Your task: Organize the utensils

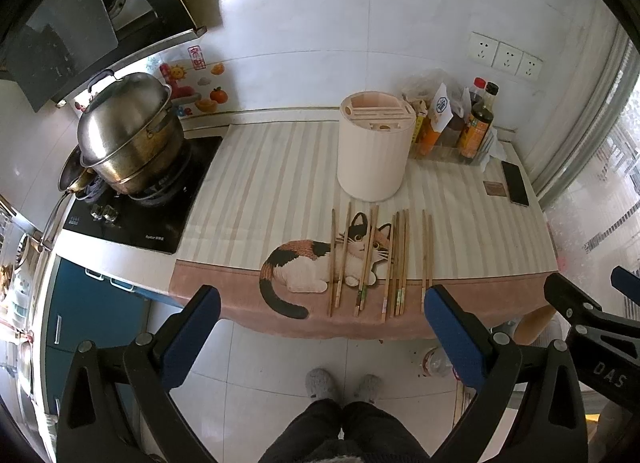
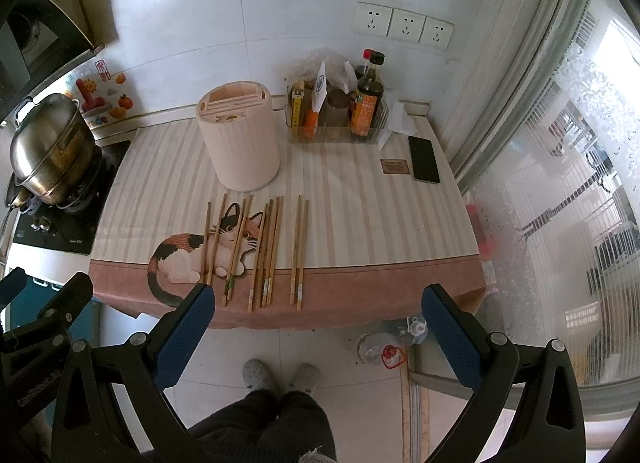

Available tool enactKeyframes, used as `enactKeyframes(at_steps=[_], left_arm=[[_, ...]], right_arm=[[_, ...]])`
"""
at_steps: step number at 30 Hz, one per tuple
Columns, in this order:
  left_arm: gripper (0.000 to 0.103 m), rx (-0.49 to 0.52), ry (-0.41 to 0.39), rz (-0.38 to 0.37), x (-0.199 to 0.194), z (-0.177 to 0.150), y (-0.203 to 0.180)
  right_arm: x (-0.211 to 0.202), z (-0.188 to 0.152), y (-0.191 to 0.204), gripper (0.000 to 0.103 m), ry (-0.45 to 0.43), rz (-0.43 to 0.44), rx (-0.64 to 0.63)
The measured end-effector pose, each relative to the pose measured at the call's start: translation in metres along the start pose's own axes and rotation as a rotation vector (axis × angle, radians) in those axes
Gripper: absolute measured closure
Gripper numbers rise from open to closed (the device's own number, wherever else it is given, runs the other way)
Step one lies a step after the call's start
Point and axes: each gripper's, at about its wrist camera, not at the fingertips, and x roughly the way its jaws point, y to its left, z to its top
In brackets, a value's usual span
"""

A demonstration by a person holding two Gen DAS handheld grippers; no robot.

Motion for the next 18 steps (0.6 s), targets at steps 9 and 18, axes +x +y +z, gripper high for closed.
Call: enactKeyframes(at_steps=[9, 18], left_arm=[[0.000, 0.054, -0.054, 0.025, 0.038, 0.014, 0.007], [0.000, 0.096, 0.003, 0.084, 0.155, 0.028, 0.022]], right_arm=[[0.014, 0.007, 0.001, 0.000, -0.023, 0.023, 0.060], [0.104, 0.016, -0.005, 0.000, -0.007, 0.005, 0.175]])
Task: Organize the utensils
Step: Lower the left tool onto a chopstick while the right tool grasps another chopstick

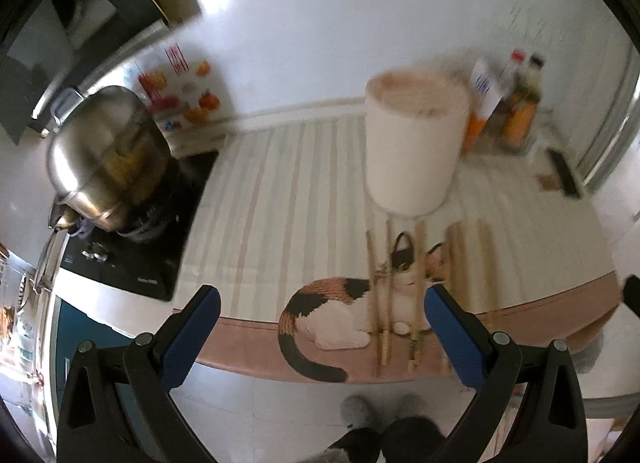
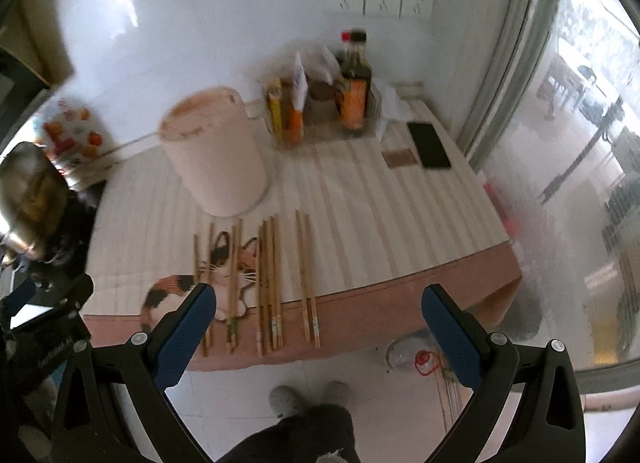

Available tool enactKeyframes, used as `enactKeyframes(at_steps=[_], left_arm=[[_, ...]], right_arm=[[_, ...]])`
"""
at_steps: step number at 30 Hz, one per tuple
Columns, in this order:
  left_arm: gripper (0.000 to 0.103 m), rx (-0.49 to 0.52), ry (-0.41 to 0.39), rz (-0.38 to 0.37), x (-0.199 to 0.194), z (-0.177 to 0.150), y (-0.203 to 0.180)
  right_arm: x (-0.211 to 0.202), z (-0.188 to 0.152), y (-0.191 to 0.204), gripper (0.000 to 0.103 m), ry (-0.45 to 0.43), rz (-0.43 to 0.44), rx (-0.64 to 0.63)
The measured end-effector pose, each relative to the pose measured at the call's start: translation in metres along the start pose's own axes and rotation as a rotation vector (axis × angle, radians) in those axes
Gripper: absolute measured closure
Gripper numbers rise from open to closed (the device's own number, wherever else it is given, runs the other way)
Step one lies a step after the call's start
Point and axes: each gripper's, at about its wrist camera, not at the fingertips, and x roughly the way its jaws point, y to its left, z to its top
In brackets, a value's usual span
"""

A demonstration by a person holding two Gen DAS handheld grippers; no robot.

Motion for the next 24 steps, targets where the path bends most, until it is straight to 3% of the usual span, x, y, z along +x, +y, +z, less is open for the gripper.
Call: enactKeyframes(at_steps=[3, 10, 13, 22, 24], left_arm=[[0.000, 0.006, 0.074, 0.017, 0.049, 0.002, -0.001], [0.000, -0.034, 0.254, -0.025, 0.146, 0.007, -0.013], [0.001, -0.057, 0.327, -0.048, 0.182, 0.009, -0.019], [0.028, -0.027, 0.465, -0.085, 0.246, 0.005, -0.043], [0.043, -0.024, 0.478, -0.081, 0.252, 0.002, -0.045]], right_arm=[[0.046, -0.001, -0.008, 0.008, 0.072, -0.008, 0.034], [0.157, 0.002, -0.023, 0.047, 0.226, -0.010, 0.041], [0.200, 0.006, -0.025, 0.058, 0.295, 0.019, 0.029], [0.272, 0.014, -0.026, 0.059, 0.439, 0.046, 0.005], [0.282, 0.017, -0.022, 0.059, 0.462, 0.063, -0.010]])
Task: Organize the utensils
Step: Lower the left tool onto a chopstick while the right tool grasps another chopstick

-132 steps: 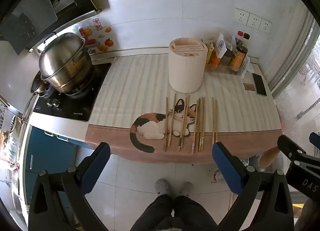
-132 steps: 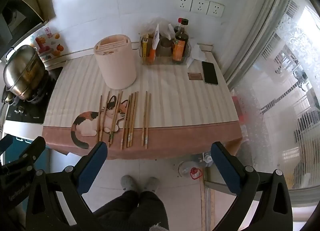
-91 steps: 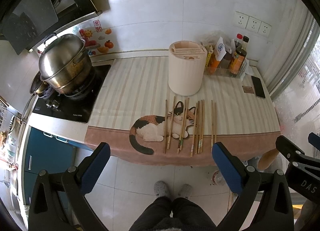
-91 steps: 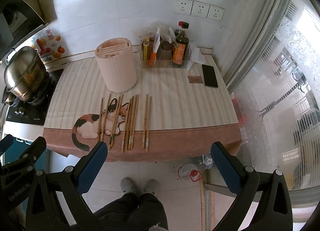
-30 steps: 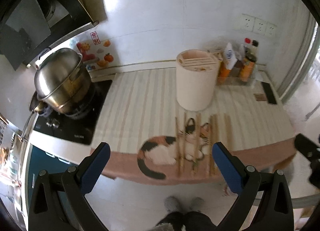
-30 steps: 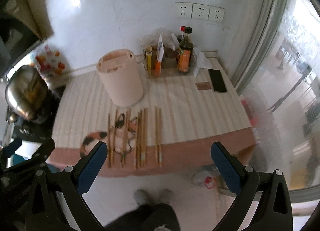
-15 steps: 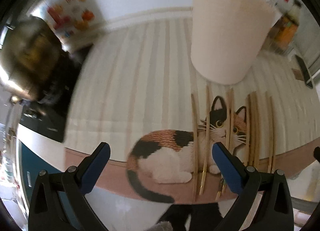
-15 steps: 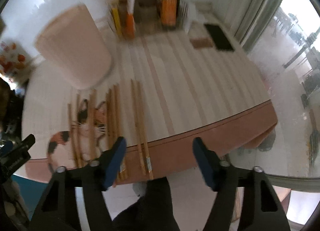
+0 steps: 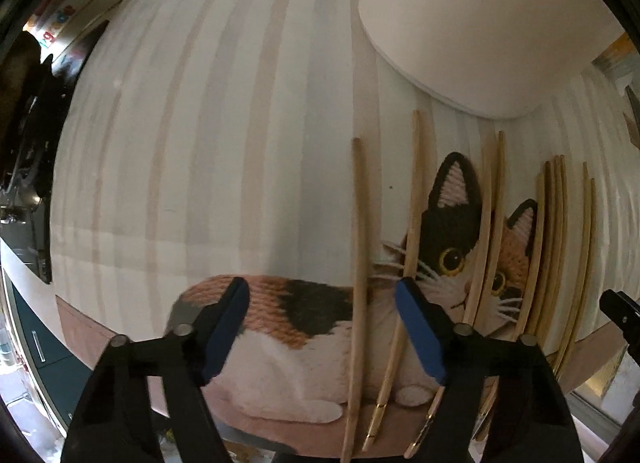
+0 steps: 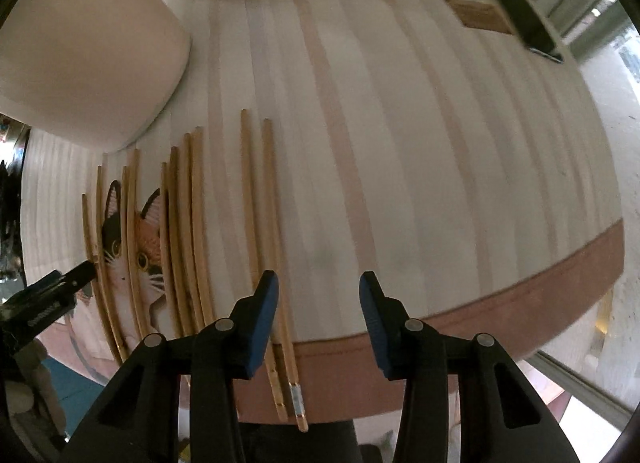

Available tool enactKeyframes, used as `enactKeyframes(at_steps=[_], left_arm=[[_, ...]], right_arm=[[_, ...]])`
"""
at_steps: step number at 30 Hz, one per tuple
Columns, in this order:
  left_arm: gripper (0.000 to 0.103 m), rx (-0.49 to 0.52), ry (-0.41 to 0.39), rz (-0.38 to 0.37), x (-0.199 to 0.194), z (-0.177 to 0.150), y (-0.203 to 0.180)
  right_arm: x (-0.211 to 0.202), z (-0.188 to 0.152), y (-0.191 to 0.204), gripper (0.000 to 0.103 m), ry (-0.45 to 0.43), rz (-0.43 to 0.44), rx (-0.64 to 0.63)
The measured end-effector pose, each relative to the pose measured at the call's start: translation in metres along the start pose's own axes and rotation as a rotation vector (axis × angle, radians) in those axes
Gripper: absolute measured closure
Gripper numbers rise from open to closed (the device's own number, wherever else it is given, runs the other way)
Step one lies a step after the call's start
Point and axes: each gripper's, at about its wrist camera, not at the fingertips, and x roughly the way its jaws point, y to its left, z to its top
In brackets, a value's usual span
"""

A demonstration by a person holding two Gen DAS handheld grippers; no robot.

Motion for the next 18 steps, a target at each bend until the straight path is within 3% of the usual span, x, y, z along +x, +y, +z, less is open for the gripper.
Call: enactKeyframes(at_steps=[2, 4, 5, 6, 8, 14, 18], left_arm=[[0.055, -0.003, -0.007, -0.006, 0.002, 0.000, 0.001], [0.077, -0.009, -0.019, -0.036, 0.001, 0.000, 0.004], [0.093, -0.012, -0.019, -0.043, 0.001, -0.001, 0.005], [0.098, -0.009, -0.017, -0.034, 0.001, -0.002, 0.007], [0.098, -0.008, -0.014, -0.031, 0.000, 0.001, 0.010], [0.098, -0.029, 0.001, -0.050, 0.003, 0.004, 0.023], [0.097, -0.015, 0.008, -0.059, 0.003, 0.002, 0.033]], right_arm=[[0.007, 0.005, 0.004, 0.059, 0.015, -0.007, -0.022], [0.014, 0.009, 0.009, 0.059, 0.029, -0.017, -0.041], [0.018, 0.010, 0.011, 0.059, 0.034, -0.025, -0.047], [0.021, 0.011, 0.012, 0.059, 0.039, -0.034, -0.052], [0.029, 0.011, 0.016, 0.064, 0.044, -0.055, -0.068], [0.032, 0.008, 0.021, 0.094, 0.015, -0.120, -0.123], [0.030, 0.006, 0.009, 0.095, 0.035, -0.124, -0.106]])
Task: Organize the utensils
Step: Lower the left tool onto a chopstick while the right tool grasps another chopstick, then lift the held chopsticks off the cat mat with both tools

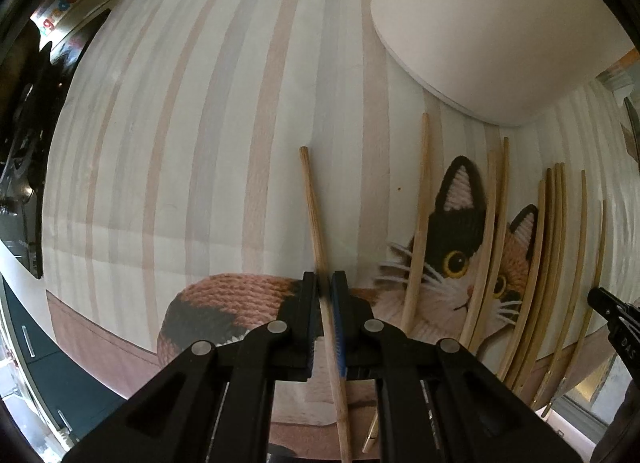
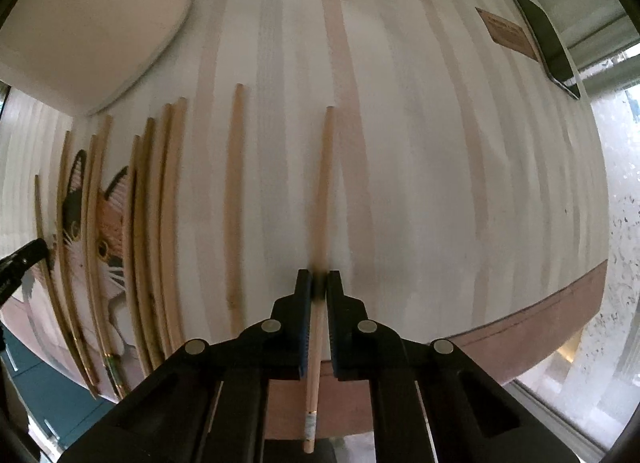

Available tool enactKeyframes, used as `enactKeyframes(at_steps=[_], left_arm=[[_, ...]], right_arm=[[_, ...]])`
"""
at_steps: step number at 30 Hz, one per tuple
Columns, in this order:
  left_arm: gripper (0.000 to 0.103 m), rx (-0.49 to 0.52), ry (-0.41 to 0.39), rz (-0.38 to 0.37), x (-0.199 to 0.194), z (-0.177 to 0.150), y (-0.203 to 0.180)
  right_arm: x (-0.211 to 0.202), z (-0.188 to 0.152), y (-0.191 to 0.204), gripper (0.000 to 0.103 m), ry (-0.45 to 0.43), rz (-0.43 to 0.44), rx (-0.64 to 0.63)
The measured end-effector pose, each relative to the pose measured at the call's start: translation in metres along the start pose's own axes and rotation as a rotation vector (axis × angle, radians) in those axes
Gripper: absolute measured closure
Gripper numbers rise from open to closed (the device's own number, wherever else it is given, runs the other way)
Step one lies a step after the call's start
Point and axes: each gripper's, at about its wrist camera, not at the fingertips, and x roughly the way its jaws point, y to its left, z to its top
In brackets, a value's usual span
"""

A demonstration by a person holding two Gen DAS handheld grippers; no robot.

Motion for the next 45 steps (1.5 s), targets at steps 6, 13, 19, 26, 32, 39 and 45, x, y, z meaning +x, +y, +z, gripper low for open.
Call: enactKeyframes(at_steps=[6, 13, 19, 26, 32, 39, 45], left_arm=[[0.095, 0.013, 0.005, 0.009, 0.000, 0.007, -0.002], [0.094, 0.029, 0.024, 0.019, -0.001, 0.015, -0.018], [0.093, 0.078, 0.038, 0.045, 0.004, 0.006, -0.029], [0.099, 0.136, 0.011, 0.081, 0.007, 0.003, -0.035], [0.098, 0.083, 0.040, 0.036, 0.012, 0.005, -0.026], [0.099, 0.073, 0.007, 0.090, 0.013, -0.001, -0.030], [0.099, 0.047, -0.112, 0.125, -0.029, -0.018, -0.023]], right_arm=[[0.006, 0.007, -0.002, 0.095, 0.025, -0.009, 0.016], [0.004, 0.019, 0.011, 0.094, 0.035, -0.056, -0.012], [0.004, 0.017, 0.024, 0.094, 0.011, -0.073, -0.041], [0.006, 0.002, 0.038, 0.096, 0.020, -0.071, -0.053], [0.003, -0.003, 0.033, 0.095, 0.041, -0.043, -0.027], [0.003, 0.001, 0.036, 0.095, 0.039, -0.057, -0.038], [-0.016, -0.002, 0.020, 0.096, -0.038, -0.020, 0.016]])
